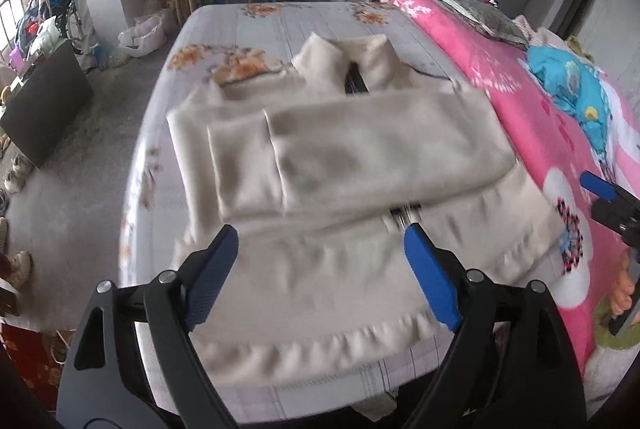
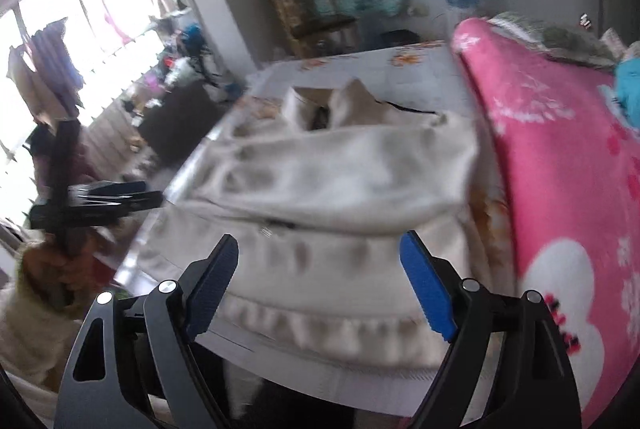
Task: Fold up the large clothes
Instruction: 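Grasp the jacket collar with the left gripper while the right gripper grasps it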
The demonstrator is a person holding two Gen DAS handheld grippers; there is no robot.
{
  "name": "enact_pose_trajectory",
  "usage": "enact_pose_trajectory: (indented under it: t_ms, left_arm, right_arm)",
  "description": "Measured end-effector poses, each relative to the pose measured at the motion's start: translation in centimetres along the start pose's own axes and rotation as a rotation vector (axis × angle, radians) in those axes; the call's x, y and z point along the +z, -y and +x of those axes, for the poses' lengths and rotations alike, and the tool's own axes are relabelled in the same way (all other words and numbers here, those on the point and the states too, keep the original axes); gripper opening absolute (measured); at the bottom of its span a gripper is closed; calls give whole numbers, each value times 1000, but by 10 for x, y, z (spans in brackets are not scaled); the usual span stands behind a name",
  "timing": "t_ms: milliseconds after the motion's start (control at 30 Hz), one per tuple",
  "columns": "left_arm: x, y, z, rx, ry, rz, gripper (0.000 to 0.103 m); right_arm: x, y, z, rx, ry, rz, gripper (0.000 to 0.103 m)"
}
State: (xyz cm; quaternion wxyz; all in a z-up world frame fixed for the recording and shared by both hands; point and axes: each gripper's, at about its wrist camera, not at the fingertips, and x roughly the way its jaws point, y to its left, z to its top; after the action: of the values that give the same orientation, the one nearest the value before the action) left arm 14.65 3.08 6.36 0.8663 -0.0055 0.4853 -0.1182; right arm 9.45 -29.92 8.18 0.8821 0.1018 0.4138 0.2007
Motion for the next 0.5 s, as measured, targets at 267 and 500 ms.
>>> enact_pose_trajectory:
  t_ms: [267,500]
  left_arm:
    - [107,-1,29,1,124,12,81]
    - [186,-1,107,-27,151,-45,81]
  right_arm:
    - [100,29,63,-50,-54,56,81]
    - [175,71,169,-26,-152,173,81]
